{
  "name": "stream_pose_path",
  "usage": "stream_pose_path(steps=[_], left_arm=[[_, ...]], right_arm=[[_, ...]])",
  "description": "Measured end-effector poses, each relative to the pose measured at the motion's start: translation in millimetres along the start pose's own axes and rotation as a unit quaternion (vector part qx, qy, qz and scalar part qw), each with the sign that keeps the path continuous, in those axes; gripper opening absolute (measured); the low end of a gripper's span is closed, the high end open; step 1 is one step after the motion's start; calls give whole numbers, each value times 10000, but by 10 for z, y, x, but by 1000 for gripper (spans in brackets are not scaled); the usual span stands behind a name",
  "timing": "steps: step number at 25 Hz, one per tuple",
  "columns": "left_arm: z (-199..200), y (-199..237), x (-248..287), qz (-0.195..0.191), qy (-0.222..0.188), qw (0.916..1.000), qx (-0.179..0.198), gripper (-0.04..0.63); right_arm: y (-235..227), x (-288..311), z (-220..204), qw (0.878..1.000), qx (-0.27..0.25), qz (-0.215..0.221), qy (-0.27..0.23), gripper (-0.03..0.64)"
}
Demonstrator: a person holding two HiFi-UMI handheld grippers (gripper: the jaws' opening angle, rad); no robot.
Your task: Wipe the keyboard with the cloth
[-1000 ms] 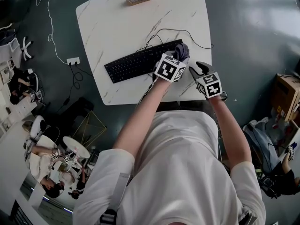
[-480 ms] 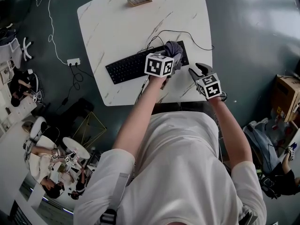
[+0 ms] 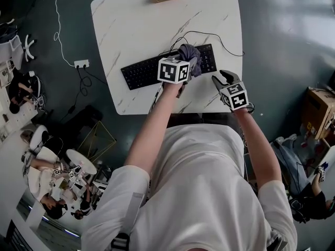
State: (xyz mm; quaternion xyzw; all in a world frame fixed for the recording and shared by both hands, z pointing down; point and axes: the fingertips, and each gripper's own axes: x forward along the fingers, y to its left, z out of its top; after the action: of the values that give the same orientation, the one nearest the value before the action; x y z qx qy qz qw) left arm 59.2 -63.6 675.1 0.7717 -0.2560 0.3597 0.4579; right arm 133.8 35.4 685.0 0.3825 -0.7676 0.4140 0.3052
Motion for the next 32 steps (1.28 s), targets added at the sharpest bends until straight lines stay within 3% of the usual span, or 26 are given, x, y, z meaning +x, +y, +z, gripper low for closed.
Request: stream_pose_path(steps=[32], left_arm=[[-287,638,-526,287,-256,9987,-322,123]], right_arm=[[349,210,135,9991,-370,87,164,161]])
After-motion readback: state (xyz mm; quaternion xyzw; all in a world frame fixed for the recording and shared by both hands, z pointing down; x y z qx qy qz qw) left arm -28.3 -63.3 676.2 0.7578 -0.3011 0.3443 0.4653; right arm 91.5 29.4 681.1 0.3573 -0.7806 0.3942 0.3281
